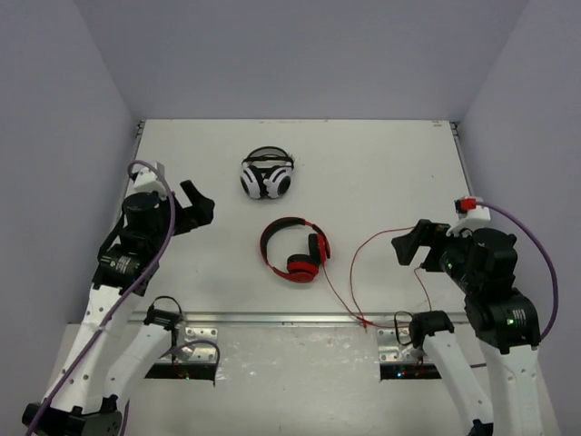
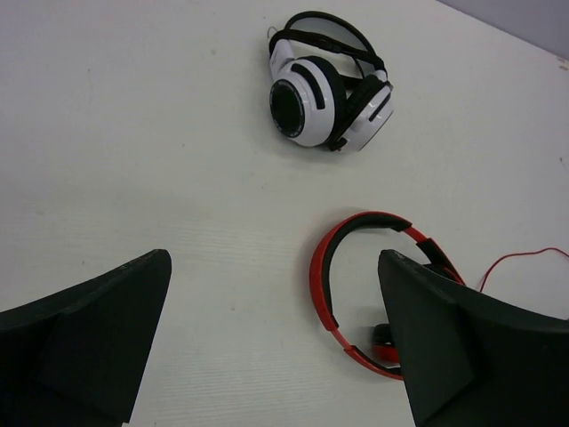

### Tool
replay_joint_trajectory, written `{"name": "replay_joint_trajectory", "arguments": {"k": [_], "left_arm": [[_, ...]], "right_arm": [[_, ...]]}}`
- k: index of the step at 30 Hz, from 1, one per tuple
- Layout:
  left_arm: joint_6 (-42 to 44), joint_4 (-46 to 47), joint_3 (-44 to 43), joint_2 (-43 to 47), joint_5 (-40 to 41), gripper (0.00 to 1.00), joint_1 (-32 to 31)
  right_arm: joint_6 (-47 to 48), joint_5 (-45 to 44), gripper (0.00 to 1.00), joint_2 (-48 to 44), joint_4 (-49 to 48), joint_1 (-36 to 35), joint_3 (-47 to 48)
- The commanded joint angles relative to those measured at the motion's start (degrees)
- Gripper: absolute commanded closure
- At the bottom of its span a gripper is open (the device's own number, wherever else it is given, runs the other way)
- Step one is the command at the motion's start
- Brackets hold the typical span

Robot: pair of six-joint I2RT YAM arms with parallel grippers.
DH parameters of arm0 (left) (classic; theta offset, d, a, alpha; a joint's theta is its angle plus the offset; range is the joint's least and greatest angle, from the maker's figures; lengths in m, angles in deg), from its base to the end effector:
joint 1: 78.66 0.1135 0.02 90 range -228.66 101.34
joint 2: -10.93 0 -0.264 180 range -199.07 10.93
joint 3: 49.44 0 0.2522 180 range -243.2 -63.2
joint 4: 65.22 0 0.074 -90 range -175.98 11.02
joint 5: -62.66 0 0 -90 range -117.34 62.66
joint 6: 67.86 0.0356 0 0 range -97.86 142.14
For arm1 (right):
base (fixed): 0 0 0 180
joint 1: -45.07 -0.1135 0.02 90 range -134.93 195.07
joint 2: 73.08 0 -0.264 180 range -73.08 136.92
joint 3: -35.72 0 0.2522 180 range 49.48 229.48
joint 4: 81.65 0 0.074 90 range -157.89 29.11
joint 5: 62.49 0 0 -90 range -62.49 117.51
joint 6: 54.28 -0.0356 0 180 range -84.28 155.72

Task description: Wrap the headphones

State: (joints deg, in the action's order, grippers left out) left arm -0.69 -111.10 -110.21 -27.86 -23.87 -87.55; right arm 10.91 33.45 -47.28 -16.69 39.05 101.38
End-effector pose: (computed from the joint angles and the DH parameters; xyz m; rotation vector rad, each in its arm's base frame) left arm 0.1468 -0.0208 0.3289 -0.2817 1.9794 -0.2972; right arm 0.0742 0.0115 0.3436 0.2658 2.0173 0.4454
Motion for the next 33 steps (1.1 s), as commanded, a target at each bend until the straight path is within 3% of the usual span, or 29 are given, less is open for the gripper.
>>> {"name": "replay_joint_trajectory", "arguments": {"k": [1, 4, 7, 9, 11, 13, 14, 17, 21, 28, 33], "left_arm": [[0.51, 2.24, -0.72, -1.29, -0.91, 0.0, 0.62], [0.42, 4.08, 0.86, -3.57, -3.19, 0.0, 0.62], [0.07, 8.55, 4.28, -10.06, -11.17, 0.0, 0.54], [2.25, 10.06, 3.07, -19.63, -18.74, 0.0, 0.36], [2.61, 5.34, -0.7, -28.92, -14.31, 0.0, -0.43], [2.62, 4.0, -3.96, -31.52, -10.61, 0.0, -2.71], [2.09, 3.91, -5.8, -32.48, -4.75, 0.0, -6.72], [0.42, 3.82, -10.02, -37.29, 2.23, 0.0, -14.38], [0.41, 6.27, -17.05, -48.12, -1.62, 0.0, -22.38], [4.9, 4.52, -23.66, -63.15, 6.73, 0.05, -23.72], [5.78, 4.52, -23.84, -66.68, 6.12, 0.18, -23.9]], "right_arm": [[0.74, -2.07, 0.01, 0.57, -1.97, -0.74, 0.57], [1.78, 1.96, 0.01, -0.57, -3.47, -0.83, -0.74], [2.58, 7.93, 0.01, -0.32, -4.96, -0.83, -2.76], [2.58, 8.83, 0.01, 1.08, -4.8, -0.83, -3.29], [2.41, 9.53, 0.01, 2.05, -4.53, -0.83, -3.38], [1.88, 10.76, 0.01, 2.67, -5.23, -0.83, -3.47], [1.53, 11.46, 0.01, 2.76, -5.58, -0.83, -3.47], [0.12, 15.75, 0.01, 2.67, -7.95, -0.83, -4.43], [-1.02, 19.54, 0.01, 2.68, -9.8, -0.83, -5.4], [0.82, 19.82, 0.01, -0.31, -7.43, -0.83, -6.28], [1.18, 19.2, 0.01, -1.63, -7.08, -0.83, -6.9]]}}
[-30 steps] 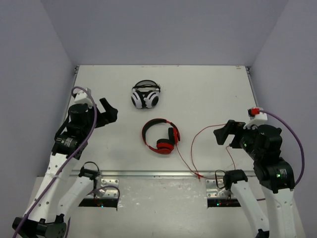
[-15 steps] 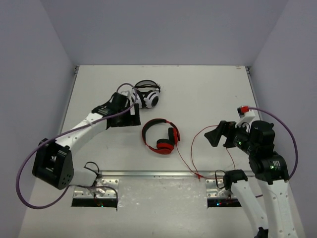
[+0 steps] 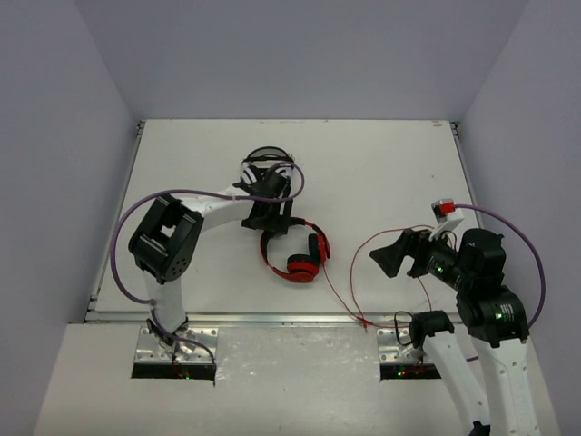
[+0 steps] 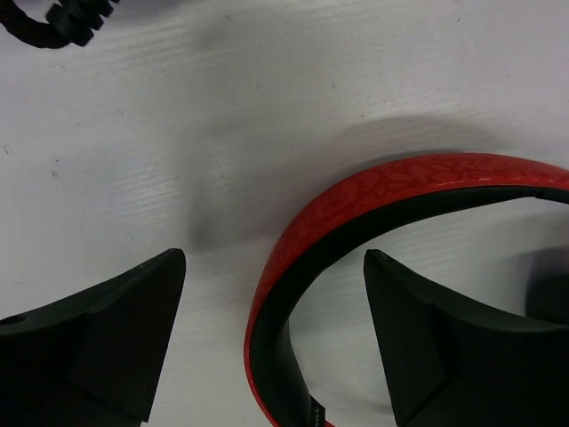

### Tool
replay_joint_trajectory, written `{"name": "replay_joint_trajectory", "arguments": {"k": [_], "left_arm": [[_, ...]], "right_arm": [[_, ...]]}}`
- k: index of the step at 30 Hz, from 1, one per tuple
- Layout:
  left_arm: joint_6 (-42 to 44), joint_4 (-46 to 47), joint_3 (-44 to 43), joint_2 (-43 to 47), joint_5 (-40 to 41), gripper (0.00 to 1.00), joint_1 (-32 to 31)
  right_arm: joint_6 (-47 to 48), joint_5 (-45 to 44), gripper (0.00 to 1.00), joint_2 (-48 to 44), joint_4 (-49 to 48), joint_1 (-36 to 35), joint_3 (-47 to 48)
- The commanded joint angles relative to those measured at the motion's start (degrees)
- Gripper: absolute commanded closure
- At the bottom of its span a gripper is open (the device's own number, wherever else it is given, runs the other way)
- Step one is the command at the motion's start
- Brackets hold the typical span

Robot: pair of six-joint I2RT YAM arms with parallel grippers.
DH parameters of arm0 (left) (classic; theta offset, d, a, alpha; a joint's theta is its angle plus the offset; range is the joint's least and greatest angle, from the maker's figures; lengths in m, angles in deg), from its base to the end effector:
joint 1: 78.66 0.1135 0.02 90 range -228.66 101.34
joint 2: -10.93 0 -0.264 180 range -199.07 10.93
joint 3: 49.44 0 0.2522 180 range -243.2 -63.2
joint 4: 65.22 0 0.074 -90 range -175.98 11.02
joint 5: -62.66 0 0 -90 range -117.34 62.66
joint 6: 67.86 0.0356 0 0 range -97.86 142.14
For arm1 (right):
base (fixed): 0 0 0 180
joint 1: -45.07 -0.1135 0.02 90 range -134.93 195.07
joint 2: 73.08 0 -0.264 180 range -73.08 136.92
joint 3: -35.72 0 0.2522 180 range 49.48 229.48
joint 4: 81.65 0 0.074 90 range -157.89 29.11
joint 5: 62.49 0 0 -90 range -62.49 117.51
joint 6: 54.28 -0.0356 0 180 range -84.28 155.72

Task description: Wrap the headphones

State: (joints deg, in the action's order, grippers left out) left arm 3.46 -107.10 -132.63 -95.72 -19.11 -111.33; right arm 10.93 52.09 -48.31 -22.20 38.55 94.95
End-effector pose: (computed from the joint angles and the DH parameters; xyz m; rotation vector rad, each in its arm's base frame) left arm 0.3164 -0.1968 0.1668 0.2858 2.6768 -0.0804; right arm 0.0824 0.0243 0.3219 0.0441 2.0499 0.7752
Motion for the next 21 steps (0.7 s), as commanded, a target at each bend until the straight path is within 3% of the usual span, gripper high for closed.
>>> {"name": "replay_joint_trajectory", "arguments": {"k": [1, 3, 4, 7, 10, 14, 17, 21], "left_arm": [[2.15, 0.7, -0.8, 0.66, 0.92, 0.22, -0.03], [2.68, 0.87, 0.69, -0.22, -0.83, 0.34, -0.03], [2.51, 0.87, 0.7, -0.31, -0.85, 0.34, -0.03], [1.28, 2.97, 4.38, 0.13, -1.99, 0.47, -0.03], [1.27, 4.3, 6.58, -0.57, -1.38, 0.65, 0.06], [0.57, 5.09, 7.2, -1.46, 0.65, 0.72, -0.03], [-3.02, 5.97, 9.21, 1.08, 1.35, 0.99, -1.25], [-8.28, 4.4, 12.82, 9.6, 7.22, 1.0, -6.87]], "right_arm": [[1.15, 0.91, 0.01, -0.69, -1.83, -0.33, -1.08], [0.98, 1.26, 0.01, -0.87, -2.53, -0.33, -1.7], [0.98, 1.35, 0.01, -0.87, -2.62, -0.33, -1.7], [0.8, 1.35, 0.01, -0.43, -3.15, -0.42, -2.06], [0.45, 1.96, 0.01, -0.08, -3.68, -0.33, -2.06], [-0.16, 3.28, 0.01, -0.08, -3.94, -0.33, -2.23], [-1.04, 5.73, 0.01, -0.69, -5.52, -0.33, -3.46], [-4.98, 13.28, 0.01, -3.41, -14.8, -0.33, -8.02]]}}
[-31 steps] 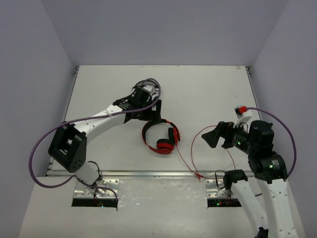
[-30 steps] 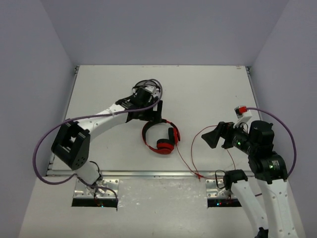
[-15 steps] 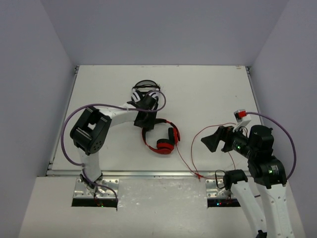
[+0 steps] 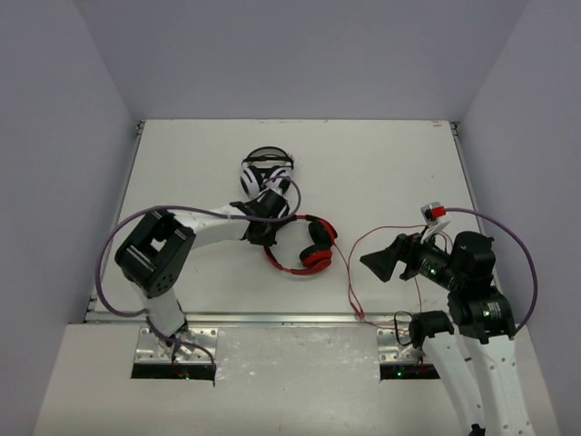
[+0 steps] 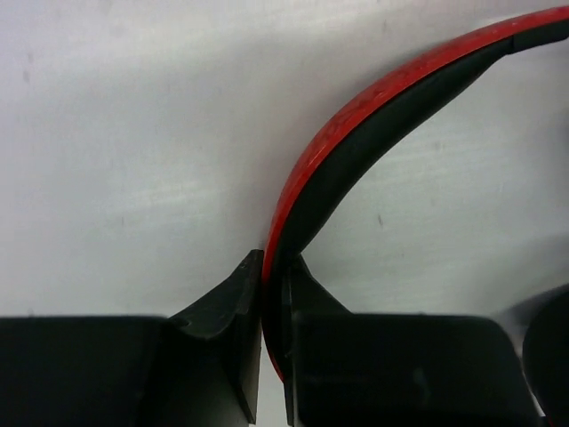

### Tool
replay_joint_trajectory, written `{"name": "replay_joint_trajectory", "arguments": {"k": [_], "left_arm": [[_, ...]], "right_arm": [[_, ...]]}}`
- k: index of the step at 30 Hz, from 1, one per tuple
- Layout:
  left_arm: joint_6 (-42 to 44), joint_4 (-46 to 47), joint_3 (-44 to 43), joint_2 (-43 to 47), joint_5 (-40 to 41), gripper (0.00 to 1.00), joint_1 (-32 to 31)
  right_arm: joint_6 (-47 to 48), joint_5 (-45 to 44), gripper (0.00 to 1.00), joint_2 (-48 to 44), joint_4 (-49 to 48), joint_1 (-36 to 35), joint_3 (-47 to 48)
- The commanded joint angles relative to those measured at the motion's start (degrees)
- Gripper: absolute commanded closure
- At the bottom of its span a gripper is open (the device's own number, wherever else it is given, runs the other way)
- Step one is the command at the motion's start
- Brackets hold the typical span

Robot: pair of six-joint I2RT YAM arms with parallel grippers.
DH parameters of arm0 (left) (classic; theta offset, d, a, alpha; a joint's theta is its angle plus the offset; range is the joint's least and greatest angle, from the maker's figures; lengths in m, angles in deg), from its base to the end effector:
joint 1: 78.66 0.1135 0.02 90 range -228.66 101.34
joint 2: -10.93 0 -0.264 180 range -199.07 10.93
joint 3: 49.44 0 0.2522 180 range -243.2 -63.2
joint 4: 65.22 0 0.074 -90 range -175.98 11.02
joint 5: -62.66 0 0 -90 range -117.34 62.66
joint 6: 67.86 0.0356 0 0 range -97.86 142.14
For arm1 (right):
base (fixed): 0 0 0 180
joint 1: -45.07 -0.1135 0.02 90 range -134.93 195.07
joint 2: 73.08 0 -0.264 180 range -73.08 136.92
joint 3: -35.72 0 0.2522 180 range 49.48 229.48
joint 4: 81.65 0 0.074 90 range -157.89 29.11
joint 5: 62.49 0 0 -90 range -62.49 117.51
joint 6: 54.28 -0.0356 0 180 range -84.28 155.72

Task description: Wrap the headphones

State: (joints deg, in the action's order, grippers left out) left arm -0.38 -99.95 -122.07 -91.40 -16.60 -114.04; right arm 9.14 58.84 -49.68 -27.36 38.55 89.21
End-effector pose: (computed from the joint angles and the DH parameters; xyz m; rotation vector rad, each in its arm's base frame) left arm 0.2831 -0.1929 0.1482 0.2416 2.6511 -0.0734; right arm 0.0885 0.0287 0.3020 -0.0090 2.0437 0.9111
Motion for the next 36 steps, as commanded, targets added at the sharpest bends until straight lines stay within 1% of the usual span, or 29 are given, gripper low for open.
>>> {"name": "replay_joint_trajectory", "arguments": {"k": [1, 3, 4, 5, 6, 7, 8, 9, 10, 11, 12, 13, 15, 16, 17, 18, 19, 21, 23, 25, 26, 27, 30, 31, 32, 33, 34, 35, 36], "left_arm": [[-5.76, -5.8, 2.36, 9.47, 8.47, 1.0, -5.13], [-7.79, -9.07, 1.75, 13.88, 12.0, 0.99, -7.25], [-9.54, -12.65, 1.05, 18.43, 15.15, 1.0, -7.69], [-10.34, -14.43, 0.52, 20.91, 16.32, 0.99, -7.86], [-10.78, -15.93, -0.1, 23.11, 16.94, 1.0, -7.87], [-10.87, -18.55, -1.41, 27.57, 17.99, 1.0, -7.87], [-10.61, -19.45, -2.2, 29.62, 18.0, 1.0, -7.87], [-9.57, -21.11, -3.08, 33.12, 17.74, 1.0, -7.95], [-8.86, -21.82, -4.92, 34.55, 17.04, 1.0, -7.95], [-8.24, -22.44, -5.81, 36.04, 16.51, 1.0, -7.95], [-6.76, -23.32, -6.77, 37.1, 15.98, 1.0, -7.87], [-6.05, -23.93, -8.61, 38.85, 15.19, 1.0, -7.87], [-4.56, -24.99, -10.47, 40.7, 14.49, 1.0, -7.95], [-4.37, -25.34, -12.3, 41.06, 14.13, 1.0, -7.87], [-4.2, -25.61, -13.28, 41.41, 14.13, 1.0, -7.87], [-3.85, -26.05, -14.24, 41.94, 14.04, 1.0, -7.87], [-3.58, -26.22, -15.91, 42.03, 13.96, 1.0, -7.95], [-3.14, -27.18, -17.67, 41.94, 14.04, 1.0, -7.87], [-2.88, -28.42, -20.31, 41.33, 15.27, 1.0, -7.95], [-2.61, -29.56, -22.33, 40.71, 17.28, 1.0, -7.87], [-2.61, -29.83, -23.47, 40.62, 18.16, 1.0, -7.87], [-2.53, -29.83, -24.09, 40.71, 18.78, 1.0, -7.87], [-1.91, -30.27, -26.55, 40.45, 20.19, 1.0, -7.87], [-1.91, -30.62, -27.17, 40.45, 20.89, 1.0, -7.87], [-2.61, -31.4, -28.48, 40.27, 23.16, 1.0, -7.95], [-2.96, -31.76, -28.93, 40.27, 24.58, 1.0, -7.87], [-3.75, -32.28, -29.71, 40.53, 25.81, 1.0, -7.95], [-4.19, -32.46, -30.07, 40.71, 28.26, 1.0, -7.87], [-4.54, -32.64, -30.33, 40.8, 29.06, 1.0, -7.87]], "right_arm": [[-4.25, 7.51, 0.01, -2.91, -11.95, -0.33, -5.42], [-6.97, 8.57, 0.01, -5.37, -19.31, -0.33, -8.51], [-7.94, 8.74, 0.01, -6.16, -21.53, -0.33, -11.57], [-8.82, 9.18, 0.01, -6.78, -24.16, -0.33, -13.17], [-10.31, 9.97, 0.01, -7.74, -30.1, -0.33, -15.01], [-11.2, 11.8, 0.01, -8.1, -33.47, -0.42, -19.03], [-13.64, 13.74, 0.01, -7.84, -42.99, -0.33, -21.25], [-15.23, 16.11, 0.01, -6.97, -48.48, -0.33, -23.62], [-17.16, 19.35, 0.01, -5.4, -53.23, -0.33, -27.3], [-20.23, 20.6, 0.01, -3.38, -60.85, -0.33, -28.29], [-21.13, 21.48, 0.01, 1.34, -64.67, -0.51, -29.26], [-21.92, 22.27, 0.01, 3.82, -70.45, -1.38, -30.22], [-21.58, 21.67, 0.01, 8.05, -75.4, -3.13, -30.5], [-21.05, 21.58, 0.01, 12.07, -77.25, -4.45, -29.8], [-19.22, 20.8, 0.01, 14.2, -79.53, -7.86, -29.1], [-17.55, 20.27, 0.01, 16.31, -79.99, -9.98, -28.31], [-13.7, 19.56, 0.01, 20.33, -79.91, -13.65, -26.39], [-10.95, 15.79, 0.01, 23.78, -79.29, -15.7, -25.14], [-11.02, 15.34, 0.11, 28.36, -82.35, -16.24, -24.43], [-12.43, 17.18, 0.25, 30.99, -84.99, -16.33, -24.17], [-14.26, 18.31, 0.31, 32.92, -88.92, -16.68, -24.43], [-14.98, 18.33, 0.29, 34.16, -92.79, -17.2, -25.65], [-13.41, 16.49, 0.29, 35.05, -91.61, -17.29, -26.28], [-11.75, 16.57, 0.34, 35.22, -89.07, -17.29, -26.02], [-11.38, 16.74, 0.42, 35.23, -88.35, -17.29, -25.93], [-11.38, 17.53, 0.47, 34.96, -88.0, -17.29, -26.19], [-11.38, 17.88, 0.55, 34.0, -88.08, -17.29, -26.8], [-11.29, 17.89, 0.6, 33.21, -88.08, -17.38, -28.28], [-11.38, 17.36, 0.62, 32.25, -87.91, -17.38, -29.17]]}}
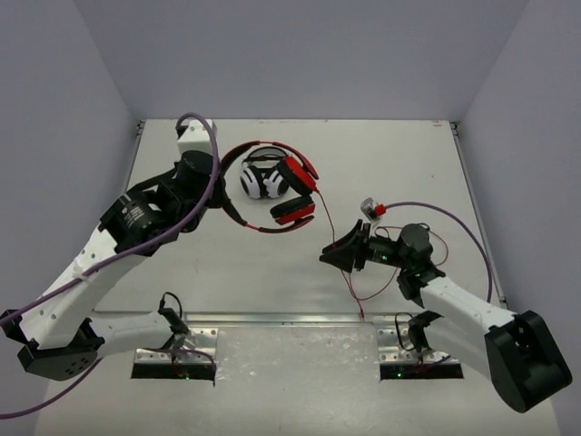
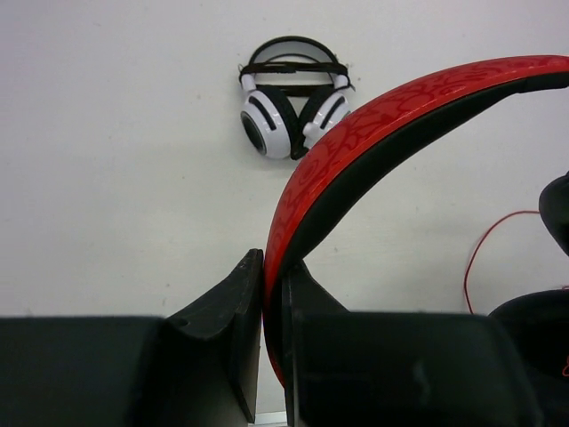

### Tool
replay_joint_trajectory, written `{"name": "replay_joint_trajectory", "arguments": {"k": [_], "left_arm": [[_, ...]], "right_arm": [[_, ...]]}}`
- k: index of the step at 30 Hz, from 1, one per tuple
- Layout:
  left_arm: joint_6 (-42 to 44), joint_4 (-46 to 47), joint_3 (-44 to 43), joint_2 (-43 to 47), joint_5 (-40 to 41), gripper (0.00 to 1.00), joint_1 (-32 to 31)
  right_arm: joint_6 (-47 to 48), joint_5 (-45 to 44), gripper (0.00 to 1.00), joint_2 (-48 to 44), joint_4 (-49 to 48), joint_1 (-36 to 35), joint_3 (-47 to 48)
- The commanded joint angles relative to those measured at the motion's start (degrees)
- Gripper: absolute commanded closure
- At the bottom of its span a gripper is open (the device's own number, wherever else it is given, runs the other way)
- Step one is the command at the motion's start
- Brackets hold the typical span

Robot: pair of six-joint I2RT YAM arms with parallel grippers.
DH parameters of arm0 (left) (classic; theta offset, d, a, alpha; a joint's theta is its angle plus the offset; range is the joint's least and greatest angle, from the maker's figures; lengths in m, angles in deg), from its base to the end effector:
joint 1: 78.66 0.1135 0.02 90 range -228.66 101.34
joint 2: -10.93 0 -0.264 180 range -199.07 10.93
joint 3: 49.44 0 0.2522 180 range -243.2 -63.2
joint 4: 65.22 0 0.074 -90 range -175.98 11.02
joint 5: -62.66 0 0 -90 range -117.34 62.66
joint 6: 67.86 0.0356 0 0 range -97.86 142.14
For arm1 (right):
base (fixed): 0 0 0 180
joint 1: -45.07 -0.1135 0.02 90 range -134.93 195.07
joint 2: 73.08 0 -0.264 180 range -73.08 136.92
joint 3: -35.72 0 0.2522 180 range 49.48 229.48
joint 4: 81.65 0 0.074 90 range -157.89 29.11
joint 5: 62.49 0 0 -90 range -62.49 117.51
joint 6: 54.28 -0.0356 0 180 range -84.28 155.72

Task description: Wrap the headphones

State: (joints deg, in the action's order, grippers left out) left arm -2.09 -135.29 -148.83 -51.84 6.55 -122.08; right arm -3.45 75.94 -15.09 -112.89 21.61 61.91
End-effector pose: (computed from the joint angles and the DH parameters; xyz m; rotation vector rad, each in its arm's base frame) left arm 0.1502 -0.1148 0.4416 0.0103 2.0473 -0.0936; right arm 0.1655 0.1009 0.2035 -0.5000 1.7264 1.4759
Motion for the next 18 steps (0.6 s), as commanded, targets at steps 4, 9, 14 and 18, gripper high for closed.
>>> {"name": "replay_joint_trajectory", "arguments": {"k": [4, 9, 14, 18], "left_arm": [[-4.24, 2.0, -5.51, 0.63, 7.68, 0.99, 0.18], [-5.04, 2.61, -6.4, -0.34, 7.6, 1.0, 0.26], [-5.65, 3.58, -5.87, -0.87, 10.4, 0.99, 0.26], [-0.24, 7.77, -0.1, -1.49, 14.88, 1.0, 0.26]], "right_arm": [[1.56, -0.52, 0.78, -7.1, -0.02, -0.44, -5.48], [1.74, -0.88, 0.92, -11.76, 3.06, -0.44, -6.71], [4.54, -2.98, 0.97, -15.18, 12.08, -0.44, -6.1], [10.69, -9.12, 0.99, -19.48, 27.44, -0.53, -2.5]]}}
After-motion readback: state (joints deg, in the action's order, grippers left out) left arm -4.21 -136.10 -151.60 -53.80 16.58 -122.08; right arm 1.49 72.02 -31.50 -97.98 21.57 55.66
